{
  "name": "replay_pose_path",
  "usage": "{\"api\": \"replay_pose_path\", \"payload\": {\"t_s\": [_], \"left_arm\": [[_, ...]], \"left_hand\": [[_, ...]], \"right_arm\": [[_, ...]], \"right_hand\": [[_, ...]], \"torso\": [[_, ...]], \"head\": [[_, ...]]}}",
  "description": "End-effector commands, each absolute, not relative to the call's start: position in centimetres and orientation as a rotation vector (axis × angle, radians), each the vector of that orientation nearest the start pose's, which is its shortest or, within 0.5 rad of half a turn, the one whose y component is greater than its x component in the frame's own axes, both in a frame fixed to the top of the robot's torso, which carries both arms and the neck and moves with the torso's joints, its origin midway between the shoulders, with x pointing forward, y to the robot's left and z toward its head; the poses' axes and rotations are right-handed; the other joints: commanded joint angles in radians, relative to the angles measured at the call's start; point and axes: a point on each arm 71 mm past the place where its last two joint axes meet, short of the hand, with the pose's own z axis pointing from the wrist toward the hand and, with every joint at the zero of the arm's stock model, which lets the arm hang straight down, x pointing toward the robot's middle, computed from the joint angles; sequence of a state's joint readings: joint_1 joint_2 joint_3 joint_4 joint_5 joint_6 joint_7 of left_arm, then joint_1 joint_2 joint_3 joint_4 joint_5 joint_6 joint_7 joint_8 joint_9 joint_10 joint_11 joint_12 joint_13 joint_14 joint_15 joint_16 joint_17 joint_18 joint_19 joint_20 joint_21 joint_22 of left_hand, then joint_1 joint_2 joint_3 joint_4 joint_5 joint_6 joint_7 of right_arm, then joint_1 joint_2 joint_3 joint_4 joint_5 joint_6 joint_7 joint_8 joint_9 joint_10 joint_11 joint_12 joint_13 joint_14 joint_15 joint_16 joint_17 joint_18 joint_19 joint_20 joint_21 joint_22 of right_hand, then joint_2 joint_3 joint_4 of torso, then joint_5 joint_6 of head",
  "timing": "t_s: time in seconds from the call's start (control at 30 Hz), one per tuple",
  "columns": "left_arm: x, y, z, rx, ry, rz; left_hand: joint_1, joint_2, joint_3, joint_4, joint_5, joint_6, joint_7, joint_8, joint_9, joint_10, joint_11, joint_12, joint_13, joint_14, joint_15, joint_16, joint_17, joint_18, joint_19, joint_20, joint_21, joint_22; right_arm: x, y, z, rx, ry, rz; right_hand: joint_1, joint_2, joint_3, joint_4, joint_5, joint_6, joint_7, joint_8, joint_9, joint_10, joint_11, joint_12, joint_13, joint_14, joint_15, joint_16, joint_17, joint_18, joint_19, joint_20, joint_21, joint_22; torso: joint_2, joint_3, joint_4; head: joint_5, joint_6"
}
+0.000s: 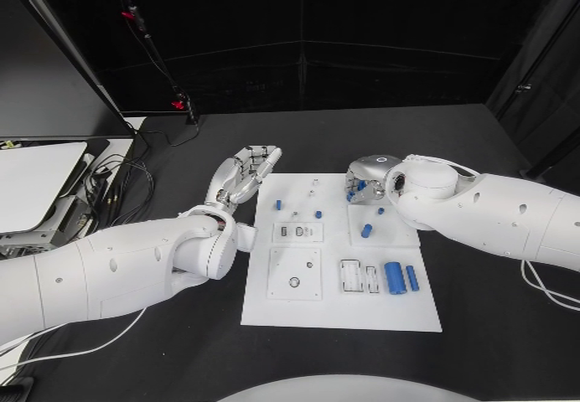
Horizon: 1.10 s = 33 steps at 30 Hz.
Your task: Assemble the parts on the task board
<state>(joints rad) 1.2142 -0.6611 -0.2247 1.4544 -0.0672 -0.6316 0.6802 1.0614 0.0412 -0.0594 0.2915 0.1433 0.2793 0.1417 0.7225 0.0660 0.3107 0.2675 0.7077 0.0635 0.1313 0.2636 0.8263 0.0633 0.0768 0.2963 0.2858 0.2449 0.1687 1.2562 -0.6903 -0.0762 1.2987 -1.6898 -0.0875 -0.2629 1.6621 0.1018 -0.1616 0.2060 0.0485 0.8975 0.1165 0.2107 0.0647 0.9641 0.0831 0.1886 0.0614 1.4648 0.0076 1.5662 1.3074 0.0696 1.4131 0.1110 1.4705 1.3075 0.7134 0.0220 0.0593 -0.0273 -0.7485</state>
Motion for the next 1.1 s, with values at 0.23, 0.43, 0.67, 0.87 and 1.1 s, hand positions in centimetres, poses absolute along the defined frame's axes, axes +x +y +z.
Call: {"api": "replay_pose_path", "payload": {"t_s": [0.23,0.43,0.67,0.87,1.1], "left_arm": [[47.1,15.2,-19.7,-0.639,1.042,-1.556],[47.1,15.2,-19.7,-0.64,1.043,-1.555],[47.1,15.3,-19.8,-0.641,1.044,-1.553],[47.1,15.4,-19.8,-0.642,1.045,-1.552],[47.2,15.5,-19.8,-0.644,1.046,-1.55]], "left_hand": [[-0.001,0.012,-0.009,0.001,0.005,0.007,0.155,-0.005,0.0,0.008,-0.003,-0.002,0.001,0.006,-0.001,0.001,0.001,0.019,0.003,0.004,0.004,0.0],[-0.001,0.012,-0.009,0.001,0.005,0.007,0.155,-0.005,0.0,0.008,-0.003,-0.002,0.001,0.006,-0.001,0.001,0.001,0.019,0.003,0.004,0.004,0.0],[-0.001,0.014,-0.009,0.001,0.007,0.007,0.155,-0.005,0.0,0.008,-0.003,-0.002,0.001,0.006,-0.001,0.001,0.001,0.019,0.002,0.003,0.004,-0.001],[0.0,0.015,-0.01,0.001,0.008,0.007,0.155,-0.005,0.0,0.008,-0.003,-0.002,0.001,0.006,-0.001,0.001,0.001,0.019,0.001,0.003,0.003,-0.001],[0.0,0.015,-0.01,0.001,0.008,0.007,0.155,-0.005,0.0,0.008,-0.003,-0.002,0.001,0.006,-0.001,0.001,0.001,0.019,0.001,0.003,0.003,-0.001]], "right_arm": [[53.4,-19.3,-19.8,-0.366,1.815,0.221],[53.4,-19.3,-19.9,-0.365,1.812,0.228],[53.4,-19.2,-19.7,-0.356,1.776,0.253],[53.3,-19.1,-18.8,-0.326,1.656,0.317],[52.7,-19.0,-17.6,-0.313,1.528,0.401]], "right_hand": [[0.018,0.004,0.011,0.014,-0.001,0.02,-0.001,-0.013,0.003,0.054,-0.001,-0.009,0.001,0.106,0.01,0.005,0.263,-0.013,-0.001,0.009,-0.001,0.021],[0.025,0.014,0.02,0.025,-0.001,0.048,-0.001,-0.01,0.006,0.085,-0.008,-0.015,0.0,0.106,0.004,0.005,0.263,-0.014,0.0,0.007,0.0,0.024],[0.052,0.035,0.045,0.027,-0.001,0.133,-0.007,0.019,0.019,0.154,-0.021,-0.014,0.001,0.106,-0.006,0.005,0.263,-0.016,0.008,-0.001,0.005,0.038],[0.066,0.027,0.054,0.032,-0.001,0.156,-0.002,0.015,0.017,0.192,-0.018,-0.031,-0.001,0.106,-0.005,0.005,0.263,-0.018,0.014,-0.006,0.009,0.047],[0.069,0.02,0.057,0.038,-0.001,0.164,0.001,0.009,0.016,0.204,-0.014,-0.046,-0.001,0.106,-0.001,0.005,0.263,-0.02,0.017,-0.005,0.011,0.052]], "torso": [[0.0,-0.0005,0.0002],[-0.001,-0.0005,0.0003],[-0.001,-0.0001,0.0006],[-0.001,-0.0004,-0.0003],[-0.002,-0.0012,0.0001]], "head": [[-0.001,-0.001],[-0.001,-0.002],[0.0,0.0],[0.004,0.008],[0.01,0.019]]}}
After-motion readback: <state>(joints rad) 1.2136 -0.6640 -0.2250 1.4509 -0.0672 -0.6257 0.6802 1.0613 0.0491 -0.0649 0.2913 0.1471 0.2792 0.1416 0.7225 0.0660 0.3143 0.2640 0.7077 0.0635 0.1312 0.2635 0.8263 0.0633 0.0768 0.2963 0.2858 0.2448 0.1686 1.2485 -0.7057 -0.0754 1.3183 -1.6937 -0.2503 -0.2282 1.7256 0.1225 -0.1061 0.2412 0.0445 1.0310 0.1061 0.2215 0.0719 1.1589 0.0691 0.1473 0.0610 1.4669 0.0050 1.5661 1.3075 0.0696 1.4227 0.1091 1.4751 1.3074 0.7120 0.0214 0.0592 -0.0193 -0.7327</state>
